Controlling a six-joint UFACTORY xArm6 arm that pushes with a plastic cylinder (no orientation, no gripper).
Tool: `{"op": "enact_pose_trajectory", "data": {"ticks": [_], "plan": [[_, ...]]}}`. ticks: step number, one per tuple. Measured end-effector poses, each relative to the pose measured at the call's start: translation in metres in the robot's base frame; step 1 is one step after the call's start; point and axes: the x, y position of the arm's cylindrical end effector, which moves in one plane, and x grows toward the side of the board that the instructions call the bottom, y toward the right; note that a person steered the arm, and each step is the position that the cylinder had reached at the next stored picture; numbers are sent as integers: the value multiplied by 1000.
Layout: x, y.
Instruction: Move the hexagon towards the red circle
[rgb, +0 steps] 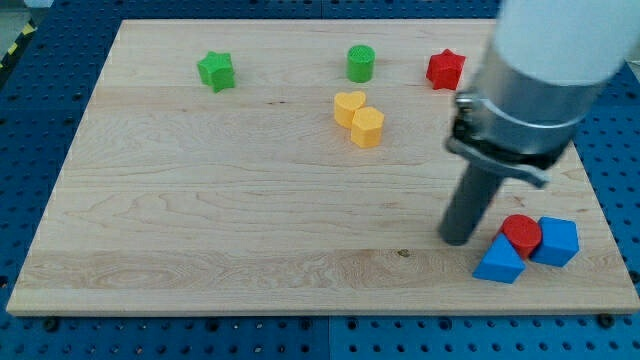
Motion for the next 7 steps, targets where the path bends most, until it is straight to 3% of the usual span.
{"op": "enact_pose_trajectory", "data": {"ticks": [1, 2, 3, 4, 5, 7], "plan": [[-5, -76], [-45, -148], [-115, -158], [-144, -97], [-144, -50], [-157, -38]]}}
